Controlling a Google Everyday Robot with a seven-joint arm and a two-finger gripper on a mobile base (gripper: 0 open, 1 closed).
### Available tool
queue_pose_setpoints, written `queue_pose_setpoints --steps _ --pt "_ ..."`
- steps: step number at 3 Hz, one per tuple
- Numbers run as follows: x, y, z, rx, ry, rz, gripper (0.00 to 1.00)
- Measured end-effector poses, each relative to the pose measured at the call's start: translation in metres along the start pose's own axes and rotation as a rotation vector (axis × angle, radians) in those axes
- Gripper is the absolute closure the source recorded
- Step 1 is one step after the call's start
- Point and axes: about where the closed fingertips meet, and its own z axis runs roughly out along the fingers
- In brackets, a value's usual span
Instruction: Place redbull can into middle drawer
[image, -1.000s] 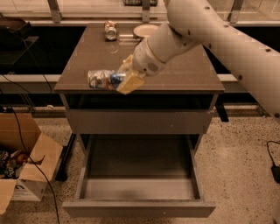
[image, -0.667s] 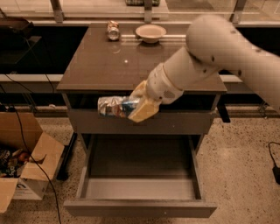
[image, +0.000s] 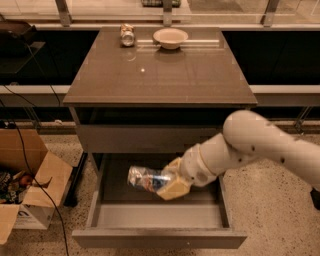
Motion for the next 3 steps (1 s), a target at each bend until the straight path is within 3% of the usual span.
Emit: queue_pose_setpoints --steps 1,2,3 --pt "0.049 -0.01 0.042 0.024 -0.019 0.159 1.0" --pt "0.051 -0.015 0.046 0.041 -0.028 0.169 1.0" --pt "0.077 -0.024 0.074 0.047 0.022 0.249 1.0"
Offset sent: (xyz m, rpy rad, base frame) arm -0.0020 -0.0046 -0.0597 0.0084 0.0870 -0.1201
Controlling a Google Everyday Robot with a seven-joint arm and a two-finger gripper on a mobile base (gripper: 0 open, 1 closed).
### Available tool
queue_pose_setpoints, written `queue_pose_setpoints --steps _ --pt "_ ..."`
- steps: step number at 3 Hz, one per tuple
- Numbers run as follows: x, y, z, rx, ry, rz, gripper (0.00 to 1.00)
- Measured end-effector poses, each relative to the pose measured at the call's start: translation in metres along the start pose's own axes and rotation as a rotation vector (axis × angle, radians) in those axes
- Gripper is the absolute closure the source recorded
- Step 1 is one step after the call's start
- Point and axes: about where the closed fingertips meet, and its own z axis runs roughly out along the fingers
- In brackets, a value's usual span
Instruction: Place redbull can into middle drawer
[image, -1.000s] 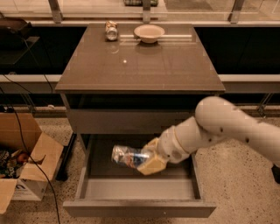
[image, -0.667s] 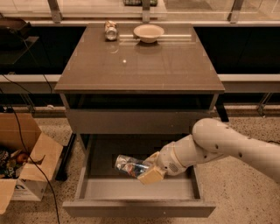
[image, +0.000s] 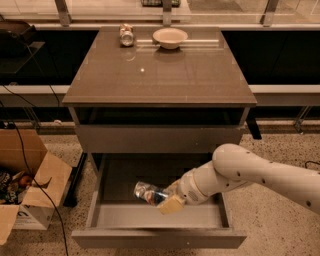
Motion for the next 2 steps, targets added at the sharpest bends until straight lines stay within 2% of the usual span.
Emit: queue_pose_setpoints --steps 1,2 --pt "0.021 -0.015 0.024 0.024 0.024 0.044 1.0" --pt "0.045 -0.044 0.052 0.041 0.047 0.095 1.0"
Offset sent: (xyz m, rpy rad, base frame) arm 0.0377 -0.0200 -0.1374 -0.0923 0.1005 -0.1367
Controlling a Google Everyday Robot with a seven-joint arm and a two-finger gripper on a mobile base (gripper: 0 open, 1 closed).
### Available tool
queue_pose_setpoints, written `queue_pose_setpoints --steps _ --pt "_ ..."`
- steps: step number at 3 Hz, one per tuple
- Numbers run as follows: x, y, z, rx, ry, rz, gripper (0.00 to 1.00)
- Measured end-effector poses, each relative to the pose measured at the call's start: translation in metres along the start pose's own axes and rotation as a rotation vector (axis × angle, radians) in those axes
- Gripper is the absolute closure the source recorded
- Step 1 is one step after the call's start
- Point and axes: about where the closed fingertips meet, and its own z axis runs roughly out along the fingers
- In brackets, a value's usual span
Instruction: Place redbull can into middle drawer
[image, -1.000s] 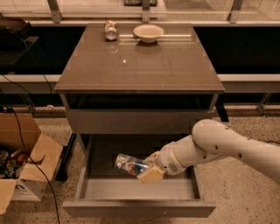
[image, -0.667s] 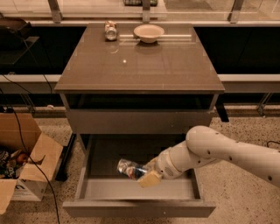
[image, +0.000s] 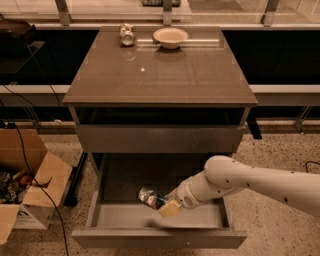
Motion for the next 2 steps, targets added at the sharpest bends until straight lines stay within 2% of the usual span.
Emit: queue_pose_setpoints --steps 1,2 --pt "0.035 -0.044 0.042 -0.004 0.026 0.096 0.73" --pt "0.06 -0.066 0.066 -0.017 0.028 0.168 0.5"
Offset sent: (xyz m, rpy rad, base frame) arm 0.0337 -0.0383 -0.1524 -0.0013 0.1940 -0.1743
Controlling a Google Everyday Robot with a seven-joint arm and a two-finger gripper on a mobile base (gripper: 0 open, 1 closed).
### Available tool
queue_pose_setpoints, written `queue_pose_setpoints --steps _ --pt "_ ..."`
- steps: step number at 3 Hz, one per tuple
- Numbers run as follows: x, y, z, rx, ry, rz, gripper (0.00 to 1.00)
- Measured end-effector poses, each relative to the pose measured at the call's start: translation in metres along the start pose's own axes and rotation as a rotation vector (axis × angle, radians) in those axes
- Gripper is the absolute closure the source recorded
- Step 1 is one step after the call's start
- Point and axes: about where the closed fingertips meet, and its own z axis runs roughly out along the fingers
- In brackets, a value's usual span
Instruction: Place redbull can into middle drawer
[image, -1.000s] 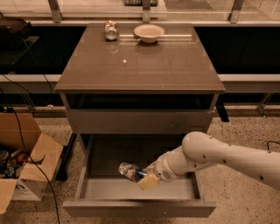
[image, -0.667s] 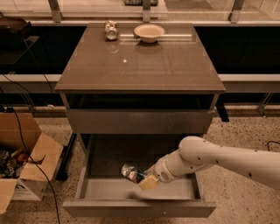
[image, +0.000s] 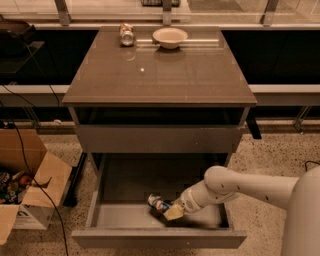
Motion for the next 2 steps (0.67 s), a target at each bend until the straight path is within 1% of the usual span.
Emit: queue_pose_setpoints --steps 1,2 --pt "0.0118 -0.0082 0.014 0.008 0.009 0.047 0.27" --pt "0.0119 -0.0083 0.0142 0.008 0.009 0.048 0.0"
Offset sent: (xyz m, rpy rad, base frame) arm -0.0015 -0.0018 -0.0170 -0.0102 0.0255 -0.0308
